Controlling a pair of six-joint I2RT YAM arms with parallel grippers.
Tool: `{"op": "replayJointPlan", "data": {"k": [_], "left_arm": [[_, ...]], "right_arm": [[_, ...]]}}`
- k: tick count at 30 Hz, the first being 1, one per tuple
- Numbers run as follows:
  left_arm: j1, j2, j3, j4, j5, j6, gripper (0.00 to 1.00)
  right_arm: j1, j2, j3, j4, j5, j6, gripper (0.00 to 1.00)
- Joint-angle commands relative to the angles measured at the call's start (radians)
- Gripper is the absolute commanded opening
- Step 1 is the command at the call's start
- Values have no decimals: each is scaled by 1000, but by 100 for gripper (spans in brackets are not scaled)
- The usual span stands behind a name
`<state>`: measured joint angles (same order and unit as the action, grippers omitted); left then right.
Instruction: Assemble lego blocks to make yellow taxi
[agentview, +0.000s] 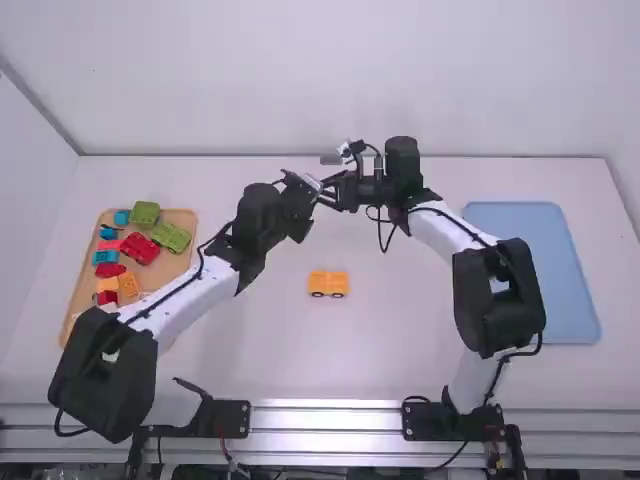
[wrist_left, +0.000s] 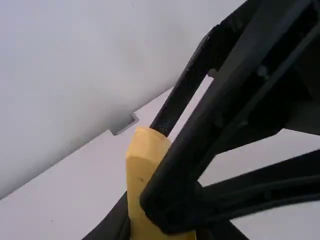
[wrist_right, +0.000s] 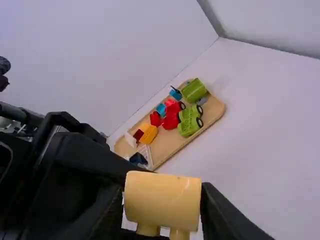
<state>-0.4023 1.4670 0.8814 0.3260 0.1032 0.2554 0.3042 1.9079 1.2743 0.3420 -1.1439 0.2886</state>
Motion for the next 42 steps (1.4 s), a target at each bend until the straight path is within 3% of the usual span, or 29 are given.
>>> {"op": "replayJointPlan", "data": {"k": [1,10,12,13,14,15,16,17,22,25,28,34,42], "left_arm": [[-3,9,-6,1,12,-5,2],[-4,9,-6,1,12,-4,3],[-4,9,-6,1,12,-4,11],[-3,9,-6,1,12,-4,24],[-4,9,-6,1,12,-4,53],[-3,9,-6,1,12,-5,61],[-3,9,-6,-1,12,-5,93],[-3,9,-6,-1,11,-5,99],[-2,-11,-5,-9,-64,-171,99],[4,-76,-5,-78,-288,-393,99],[2,-134,-5,-139,-340,-409,99],[55,-229,-2,-166,4,-218,99],[299,-176,8,-150,705,-153,99]], "right_arm": [[13,2,28,21,-39,-1,38],[26,2,28,47,-41,0,23],[24,2,28,47,-41,0,22],[24,2,28,47,-39,-1,21],[24,2,28,47,-31,-1,20],[24,2,28,47,-28,-1,20],[24,2,28,50,-18,0,19],[24,2,28,56,-14,-2,20],[-2,2,28,100,-11,-9,19],[-32,2,28,99,-15,-56,16],[-50,2,28,99,-15,-79,17],[-72,1,66,89,-127,-150,17],[-104,1,134,17,-323,-245,15]]}}
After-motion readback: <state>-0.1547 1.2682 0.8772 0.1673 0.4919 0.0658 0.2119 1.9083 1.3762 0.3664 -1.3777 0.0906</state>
